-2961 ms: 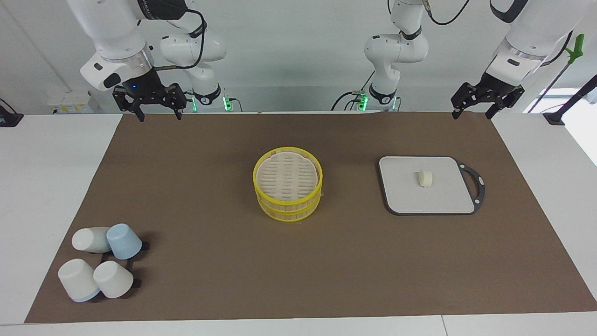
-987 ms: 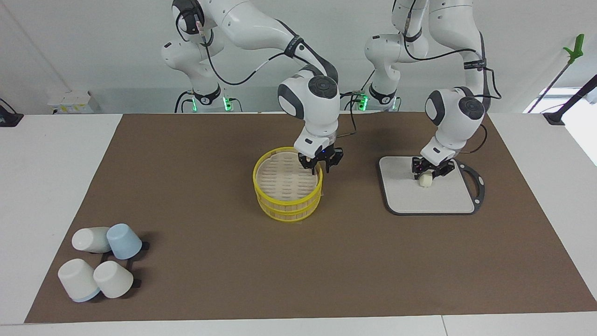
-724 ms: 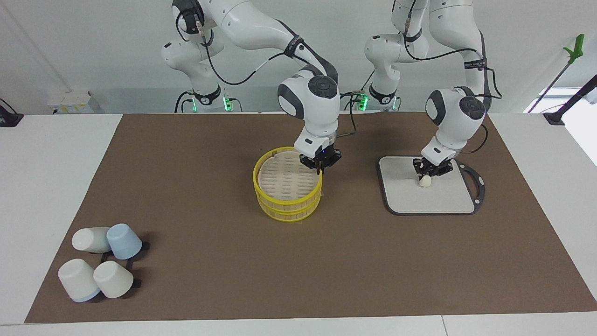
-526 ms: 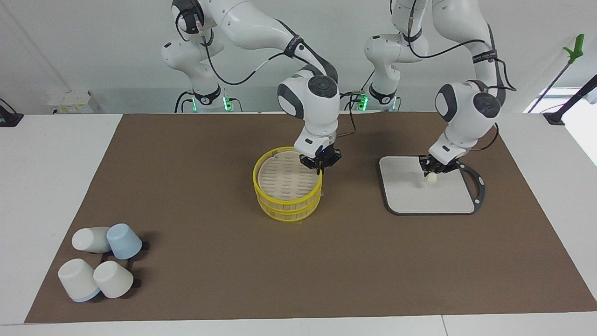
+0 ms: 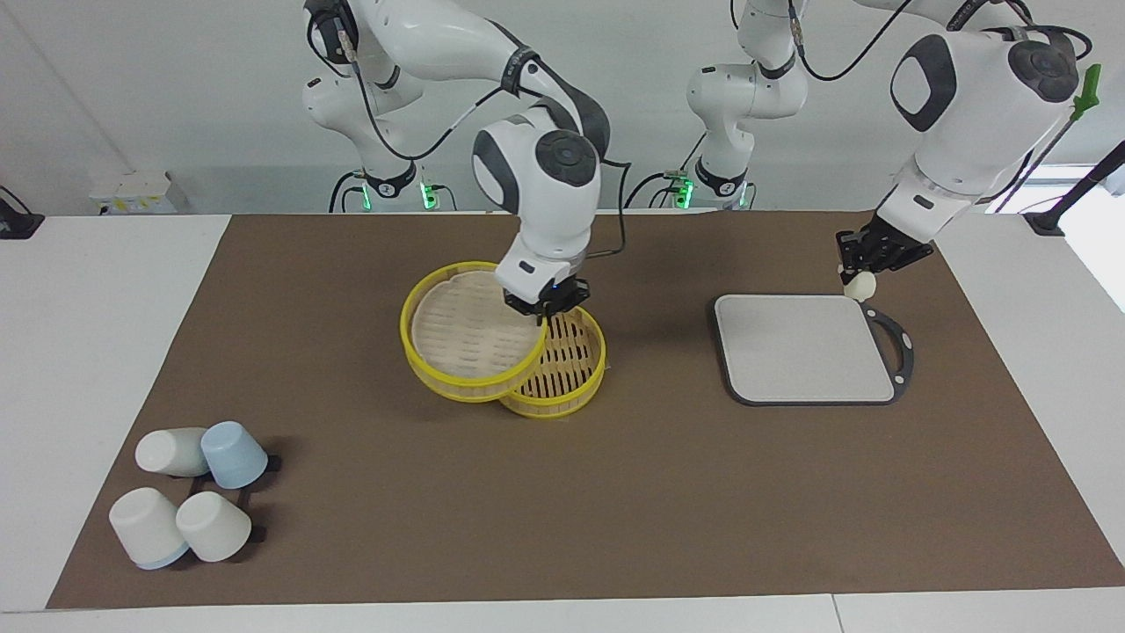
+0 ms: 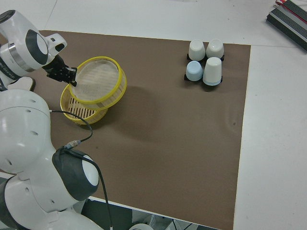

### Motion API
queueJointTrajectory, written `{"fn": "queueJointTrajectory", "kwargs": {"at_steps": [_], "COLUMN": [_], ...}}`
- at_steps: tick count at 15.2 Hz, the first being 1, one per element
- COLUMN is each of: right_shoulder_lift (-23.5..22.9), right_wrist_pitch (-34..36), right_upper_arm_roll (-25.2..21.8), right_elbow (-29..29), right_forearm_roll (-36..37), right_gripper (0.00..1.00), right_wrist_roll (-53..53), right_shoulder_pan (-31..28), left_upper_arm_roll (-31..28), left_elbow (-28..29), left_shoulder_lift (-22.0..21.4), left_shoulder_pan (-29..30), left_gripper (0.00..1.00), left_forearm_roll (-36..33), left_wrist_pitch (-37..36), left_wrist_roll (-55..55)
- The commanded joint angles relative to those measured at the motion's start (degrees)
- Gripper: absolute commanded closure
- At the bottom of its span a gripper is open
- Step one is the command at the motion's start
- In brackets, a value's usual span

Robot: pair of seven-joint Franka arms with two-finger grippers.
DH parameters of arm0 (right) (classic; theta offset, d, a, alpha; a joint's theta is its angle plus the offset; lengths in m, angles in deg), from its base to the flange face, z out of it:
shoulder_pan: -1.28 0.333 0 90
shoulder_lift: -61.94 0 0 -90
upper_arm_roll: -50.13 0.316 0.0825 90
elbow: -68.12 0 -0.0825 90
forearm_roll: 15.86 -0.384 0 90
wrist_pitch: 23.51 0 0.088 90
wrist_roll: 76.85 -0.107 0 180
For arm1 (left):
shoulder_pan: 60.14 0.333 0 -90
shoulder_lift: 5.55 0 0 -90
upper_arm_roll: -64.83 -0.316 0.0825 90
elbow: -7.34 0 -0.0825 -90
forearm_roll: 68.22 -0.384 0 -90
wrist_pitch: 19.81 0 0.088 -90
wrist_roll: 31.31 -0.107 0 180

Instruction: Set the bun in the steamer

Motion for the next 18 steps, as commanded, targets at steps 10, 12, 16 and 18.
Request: {"fn": "queueJointTrajectory", "kwargs": {"at_steps": [10,12,16,18], "right_shoulder_lift": [2.57,2.66,2.66,2.66], "right_wrist_pitch": [6.13,6.13,6.13,6.12], "right_upper_arm_roll": [0.65,0.74,0.65,0.74], "right_elbow": [-1.85,-1.94,-1.94,-1.94], "right_forearm_roll": [0.69,0.69,0.6,0.6], "right_gripper": [1.0,1.0,1.0,1.0], "right_wrist_roll": [29.23,29.15,28.97,28.88], "right_shoulder_pan": [-19.12,-18.95,-18.95,-18.86], "left_upper_arm_roll": [-0.15,-0.16,-0.15,-0.16], "left_elbow": [7.37,7.46,7.55,7.38], "left_shoulder_lift": [20.06,21.83,22.1,21.75], "left_shoulder_pan": [-35.49,-36.29,-36.29,-36.2], "left_gripper": [0.75,0.73,0.25,0.0], "left_forearm_roll": [-0.05,-0.05,-0.05,-0.05], "left_wrist_pitch": [36.67,38.26,38.54,37.05], "left_wrist_roll": [42.94,43.57,43.66,43.57]}}
